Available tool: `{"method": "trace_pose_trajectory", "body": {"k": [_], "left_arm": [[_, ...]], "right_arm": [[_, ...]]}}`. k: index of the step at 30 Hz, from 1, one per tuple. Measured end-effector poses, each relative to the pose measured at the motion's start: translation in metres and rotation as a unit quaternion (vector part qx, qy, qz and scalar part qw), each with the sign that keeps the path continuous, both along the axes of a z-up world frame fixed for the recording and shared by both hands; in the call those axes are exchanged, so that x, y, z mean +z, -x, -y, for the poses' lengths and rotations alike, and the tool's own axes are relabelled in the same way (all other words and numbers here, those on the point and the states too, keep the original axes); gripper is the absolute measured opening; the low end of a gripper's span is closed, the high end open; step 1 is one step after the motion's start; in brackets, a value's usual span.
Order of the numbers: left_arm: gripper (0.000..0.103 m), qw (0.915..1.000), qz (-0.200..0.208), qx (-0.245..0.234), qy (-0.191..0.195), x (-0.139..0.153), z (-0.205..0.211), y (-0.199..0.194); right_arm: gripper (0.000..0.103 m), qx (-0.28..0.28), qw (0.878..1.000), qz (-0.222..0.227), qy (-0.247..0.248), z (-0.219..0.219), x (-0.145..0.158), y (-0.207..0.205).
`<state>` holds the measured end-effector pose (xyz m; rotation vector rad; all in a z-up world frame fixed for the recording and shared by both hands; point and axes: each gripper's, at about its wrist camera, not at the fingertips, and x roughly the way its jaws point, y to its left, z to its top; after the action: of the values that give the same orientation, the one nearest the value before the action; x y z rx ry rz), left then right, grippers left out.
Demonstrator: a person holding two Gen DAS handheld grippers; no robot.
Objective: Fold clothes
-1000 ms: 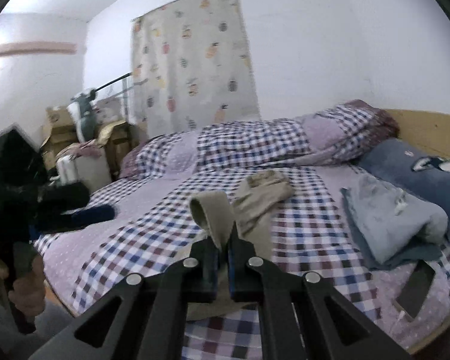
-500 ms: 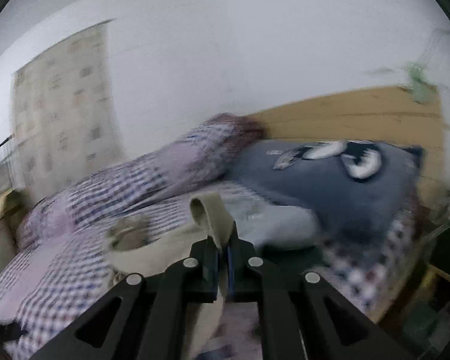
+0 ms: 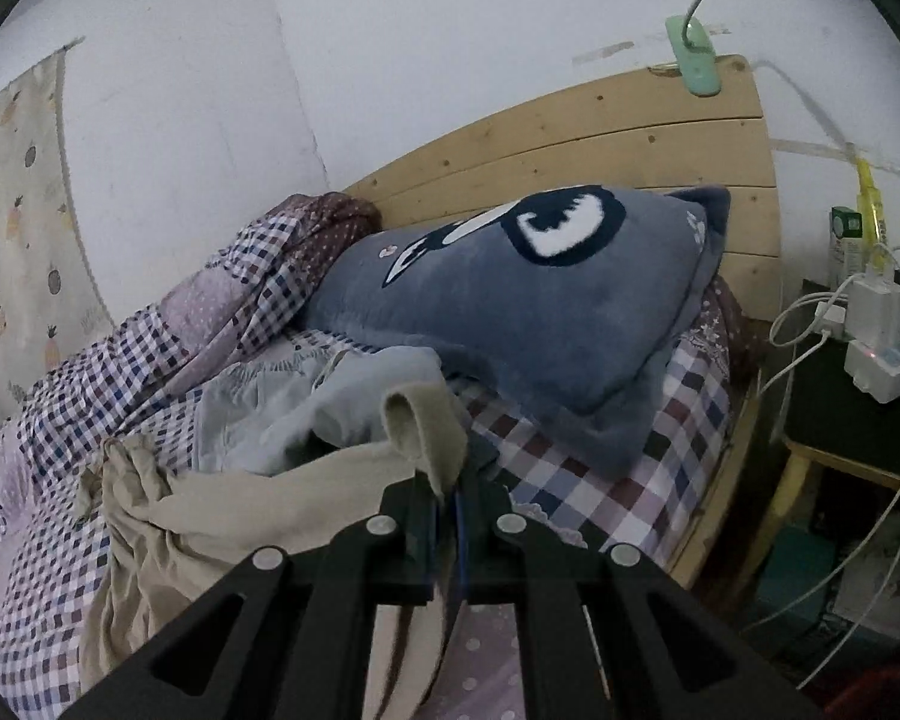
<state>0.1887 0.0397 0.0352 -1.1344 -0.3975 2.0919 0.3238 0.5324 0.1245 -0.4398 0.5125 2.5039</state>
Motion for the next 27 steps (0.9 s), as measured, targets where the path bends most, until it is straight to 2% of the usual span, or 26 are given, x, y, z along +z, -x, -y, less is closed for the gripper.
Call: {"method": "trace_pose_trajectory", "body": {"k": [3, 7, 8, 10, 11, 12, 13, 16, 20, 23, 27], "left_arm": [[0.085, 0.9993, 0.012, 0.023, -0.026, -0.006, 0.0, 0.018], [0.081, 0.9982, 0.016, 0.022, -0.052, -0.01, -0.007, 0.036], [0.073, 0.9981, 0.021, 0.015, -0.056, -0.012, -0.012, 0.038], [0.045, 0.9982, 0.033, 0.001, -0.05, -0.016, -0.024, 0.043], [0.015, 0.9981, 0.04, 0.004, -0.046, -0.02, -0.025, 0.045], [0.007, 0.9979, 0.047, 0.009, -0.042, -0.024, -0.026, 0.046], [0.007, 0.9977, 0.055, 0.013, -0.039, -0.027, -0.026, 0.047], [0.005, 0.9959, 0.052, 0.036, -0.065, -0.021, -0.012, 0.049], [0.004, 0.9885, 0.012, 0.091, -0.12, 0.013, 0.023, 0.045], [0.003, 0.9757, -0.024, 0.146, -0.161, 0.044, 0.066, 0.039], [0.003, 0.9495, -0.075, 0.227, -0.203, 0.083, 0.136, 0.022]], "right_arm": [[0.003, 0.003, 1.0, 0.001, 0.002, 0.002, 0.0, 0.001], [0.003, 0.003, 1.0, 0.004, 0.001, 0.004, 0.001, 0.001], [0.003, 0.003, 1.0, 0.005, 0.0, 0.004, 0.001, 0.001], [0.003, 0.003, 1.0, 0.007, -0.001, 0.005, 0.001, 0.001], [0.003, 0.002, 1.0, 0.007, -0.001, 0.006, 0.001, 0.001], [0.003, 0.002, 1.0, 0.008, -0.002, 0.006, 0.001, 0.002], [0.003, 0.002, 1.0, 0.009, -0.002, 0.007, 0.001, 0.002], [0.003, 0.001, 1.0, 0.012, -0.004, 0.008, 0.001, 0.003], [0.003, 0.004, 1.0, 0.008, -0.005, 0.012, 0.002, 0.003], [0.003, 0.019, 1.0, 0.002, 0.003, 0.018, 0.005, 0.003], [0.003, 0.065, 0.998, -0.009, 0.018, 0.04, 0.012, 0.003]]}}
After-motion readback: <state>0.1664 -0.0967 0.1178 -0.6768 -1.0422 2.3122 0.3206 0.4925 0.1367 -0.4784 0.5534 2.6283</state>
